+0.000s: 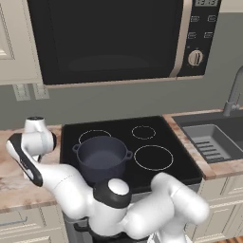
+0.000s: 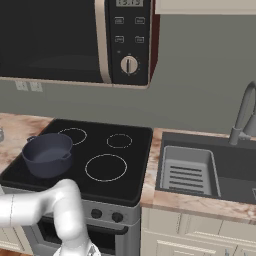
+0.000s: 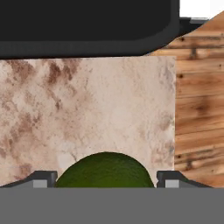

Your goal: Turn on the burner for the pot on the stove. Wait thirty seconds for the pot to heat up. Then add the lime to the pot.

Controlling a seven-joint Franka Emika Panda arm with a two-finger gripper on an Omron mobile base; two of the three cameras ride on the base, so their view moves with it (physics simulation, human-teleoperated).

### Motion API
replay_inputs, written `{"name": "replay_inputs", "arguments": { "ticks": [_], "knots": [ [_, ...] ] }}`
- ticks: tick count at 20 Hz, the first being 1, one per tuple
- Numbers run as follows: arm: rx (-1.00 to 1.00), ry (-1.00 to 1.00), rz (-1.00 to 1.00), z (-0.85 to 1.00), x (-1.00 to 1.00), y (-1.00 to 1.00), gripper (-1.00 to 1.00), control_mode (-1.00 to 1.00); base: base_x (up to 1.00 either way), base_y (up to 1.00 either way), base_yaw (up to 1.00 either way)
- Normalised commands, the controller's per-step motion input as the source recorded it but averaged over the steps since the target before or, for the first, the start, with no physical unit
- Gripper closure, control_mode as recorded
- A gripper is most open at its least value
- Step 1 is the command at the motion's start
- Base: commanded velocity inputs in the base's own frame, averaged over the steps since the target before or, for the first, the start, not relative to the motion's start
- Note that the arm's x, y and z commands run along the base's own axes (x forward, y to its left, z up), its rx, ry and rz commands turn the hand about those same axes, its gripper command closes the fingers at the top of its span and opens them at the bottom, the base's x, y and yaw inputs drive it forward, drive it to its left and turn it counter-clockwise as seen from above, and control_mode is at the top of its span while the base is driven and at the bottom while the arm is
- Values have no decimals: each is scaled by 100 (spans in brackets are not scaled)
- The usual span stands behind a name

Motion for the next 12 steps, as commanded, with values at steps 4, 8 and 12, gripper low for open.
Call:
{"name": "replay_inputs", "arguments": {
  "ticks": [4,8,12],
  "knots": [
    [-4,0,0,39,-61,0,100,-100,0,0,0],
    [-7,0,-1,19,-44,0,100,-100,0,0,0],
    [-16,0,-4,13,-26,-2,100,-100,0,0,0]
  ]
}}
